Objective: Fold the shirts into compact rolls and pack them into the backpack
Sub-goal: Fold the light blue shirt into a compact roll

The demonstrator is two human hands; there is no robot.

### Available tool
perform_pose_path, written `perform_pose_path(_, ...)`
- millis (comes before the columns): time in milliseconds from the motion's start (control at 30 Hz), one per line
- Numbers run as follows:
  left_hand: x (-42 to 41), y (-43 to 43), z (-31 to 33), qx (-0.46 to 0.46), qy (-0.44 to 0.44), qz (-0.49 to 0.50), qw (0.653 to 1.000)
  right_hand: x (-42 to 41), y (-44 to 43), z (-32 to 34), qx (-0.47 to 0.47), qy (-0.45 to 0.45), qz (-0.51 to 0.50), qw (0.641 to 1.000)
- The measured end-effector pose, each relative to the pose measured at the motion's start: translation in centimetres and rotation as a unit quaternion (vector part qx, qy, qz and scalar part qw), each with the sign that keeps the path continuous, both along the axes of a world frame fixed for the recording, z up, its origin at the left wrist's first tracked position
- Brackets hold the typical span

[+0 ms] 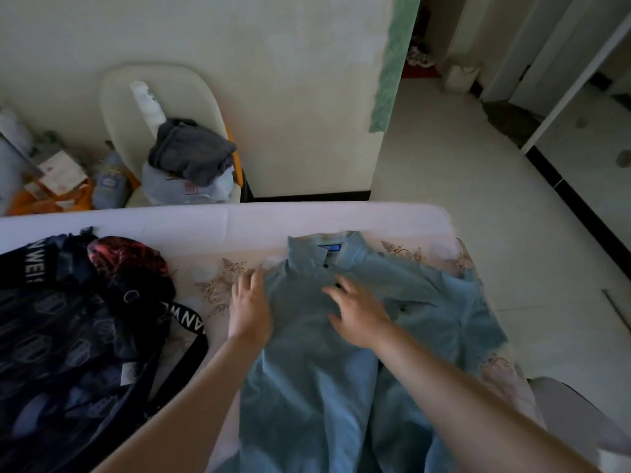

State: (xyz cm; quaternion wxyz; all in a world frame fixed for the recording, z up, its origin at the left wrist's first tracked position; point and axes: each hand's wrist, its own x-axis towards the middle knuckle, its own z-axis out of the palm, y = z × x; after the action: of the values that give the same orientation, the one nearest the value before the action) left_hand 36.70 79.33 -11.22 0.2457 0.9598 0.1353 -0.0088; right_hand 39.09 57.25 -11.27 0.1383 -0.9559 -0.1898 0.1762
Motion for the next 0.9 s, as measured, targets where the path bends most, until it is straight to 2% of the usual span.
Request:
perform_pose_path(100,0.5,3.1,-0.8,-0.084,0.151,0.05,0.984,-1.0,2.0,-2.0,-0.058,0.041,0.021,0.997)
perform_pose_path(167,0.6,4.3,-1.0,-0.101,0.184,0.03,0.977,-1.1,2.4,-2.1,-0.12,0.037,0.006,0.992)
perform_pose_path(200,0.7,4.4,-0.8,-0.103,0.186,0.017,0.977,-0.9,2.7,-1.7,-0.138,0.008,0.003,0.99)
perform_pose_path(267,0.7,4.0,-0.1,-0.11,0.165,-0.006,0.98,0.0,3.9,-0.7,-0.127,-0.079,-0.003,0.989)
perform_pose_path(333,0.2,3.1,0.8,-0.125,0.11,-0.034,0.985,1.2,5.6,0.4,-0.046,-0.123,0.007,0.991)
perform_pose_path(400,-0.1,2.5,1.6,-0.102,-0.008,-0.092,0.99,2.5,7.2,1.4,0.017,-0.118,0.066,0.991)
perform_pose_path(467,-0.6,2.2,2.7,-0.091,-0.084,-0.158,0.98,3.4,8.4,2.8,0.026,-0.078,0.129,0.988)
perform_pose_path(500,-0.8,2.2,3.2,-0.106,-0.087,-0.165,0.977,3.9,8.6,3.3,0.017,-0.062,0.153,0.986)
perform_pose_path(567,-1.1,2.8,4.5,-0.137,-0.013,-0.135,0.981,4.7,8.2,3.7,0.03,-0.049,0.159,0.986)
perform_pose_path(667,-0.7,4.6,5.4,-0.109,0.157,-0.166,0.967,5.1,6.3,4.0,0.079,-0.054,0.05,0.994)
perform_pose_path(733,-0.1,5.5,6.3,-0.082,0.201,-0.186,0.958,5.4,5.4,4.3,0.079,-0.098,0.002,0.992)
perform_pose_path(833,1.9,6.5,8.5,-0.079,0.098,-0.107,0.986,5.8,5.7,4.3,0.126,-0.163,-0.033,0.978)
perform_pose_path(900,3.1,7.1,9.4,0.04,0.036,-0.058,0.997,5.4,6.5,4.5,0.185,-0.118,-0.016,0.976)
